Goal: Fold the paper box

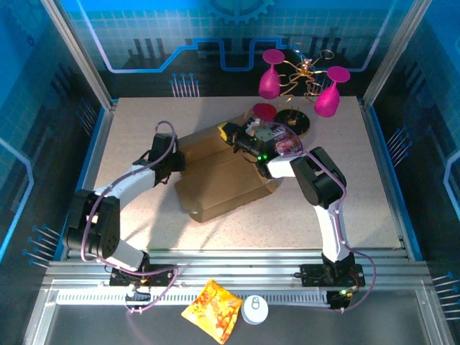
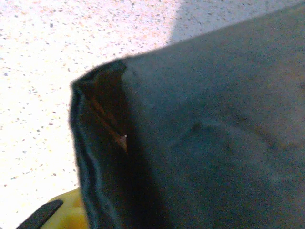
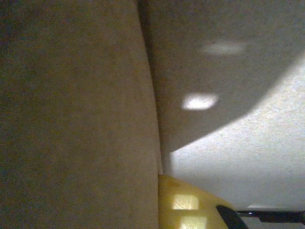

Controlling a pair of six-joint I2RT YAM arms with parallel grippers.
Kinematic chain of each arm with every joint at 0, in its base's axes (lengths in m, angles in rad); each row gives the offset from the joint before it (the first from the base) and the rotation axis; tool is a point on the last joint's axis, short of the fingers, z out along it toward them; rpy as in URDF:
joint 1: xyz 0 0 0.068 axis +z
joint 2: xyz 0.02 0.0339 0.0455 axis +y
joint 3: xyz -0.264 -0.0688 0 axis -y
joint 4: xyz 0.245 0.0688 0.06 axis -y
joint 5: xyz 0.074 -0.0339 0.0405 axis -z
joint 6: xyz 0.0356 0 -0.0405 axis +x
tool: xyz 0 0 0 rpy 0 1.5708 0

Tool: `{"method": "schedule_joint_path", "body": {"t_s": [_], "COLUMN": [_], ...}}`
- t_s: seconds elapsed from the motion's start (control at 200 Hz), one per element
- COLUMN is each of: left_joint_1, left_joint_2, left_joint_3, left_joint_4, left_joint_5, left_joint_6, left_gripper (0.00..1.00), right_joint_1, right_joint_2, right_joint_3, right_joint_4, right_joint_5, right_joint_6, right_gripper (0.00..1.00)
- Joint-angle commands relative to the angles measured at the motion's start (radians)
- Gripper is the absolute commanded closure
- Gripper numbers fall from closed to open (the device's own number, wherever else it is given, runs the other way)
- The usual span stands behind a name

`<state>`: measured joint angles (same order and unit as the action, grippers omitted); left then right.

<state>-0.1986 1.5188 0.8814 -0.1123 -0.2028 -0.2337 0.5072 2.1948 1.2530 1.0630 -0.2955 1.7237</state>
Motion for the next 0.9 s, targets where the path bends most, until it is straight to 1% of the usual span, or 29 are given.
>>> {"method": "schedule_joint_path", "body": {"t_s": [0.0,0.175,0.21,0.255,0.31,0.47,0.585,0.745,0.871,0.896], "left_joint_1": [-0.032,-0.068,-0.073,-0.08,-0.084,-0.086,-0.085,-0.085,-0.085,-0.085], "left_joint_2": [0.032,0.093,0.108,0.126,0.146,0.183,0.201,0.23,0.24,0.239], "left_joint_3": [0.046,0.095,0.104,0.115,0.128,0.15,0.157,0.165,0.158,0.155], "left_joint_4": [-0.061,-0.146,-0.162,-0.183,-0.202,-0.214,-0.225,-0.246,-0.258,-0.258], "left_joint_5": [-0.069,-0.127,-0.139,-0.156,-0.17,-0.202,-0.224,-0.225,-0.243,-0.247], "left_joint_6": [-0.062,-0.132,-0.147,-0.169,-0.189,-0.216,-0.226,-0.261,-0.307,-0.312], "left_gripper": [0.79,0.83,0.82,0.79,0.76,0.76,0.81,0.84,0.98,1.0], "right_joint_1": [-0.007,-0.002,-0.002,-0.001,0.001,-0.001,0.0,0.0,0.0,0.0], "right_joint_2": [0.028,0.027,0.028,0.03,0.034,0.039,0.04,0.042,0.042,0.04], "right_joint_3": [0.023,0.059,0.066,0.072,0.077,0.077,0.082,0.095,0.109,0.112], "right_joint_4": [-0.042,-0.078,-0.085,-0.087,-0.085,-0.079,-0.082,-0.093,-0.104,-0.109], "right_joint_5": [-0.027,-0.014,-0.014,-0.011,-0.008,0.003,0.007,0.013,0.019,0.019], "right_joint_6": [0.034,0.046,0.048,0.05,0.056,0.072,0.074,0.077,0.081,0.081], "right_gripper": [1.0,1.0,1.0,1.0,1.0,1.0,1.0,1.0,1.0,1.0]}}
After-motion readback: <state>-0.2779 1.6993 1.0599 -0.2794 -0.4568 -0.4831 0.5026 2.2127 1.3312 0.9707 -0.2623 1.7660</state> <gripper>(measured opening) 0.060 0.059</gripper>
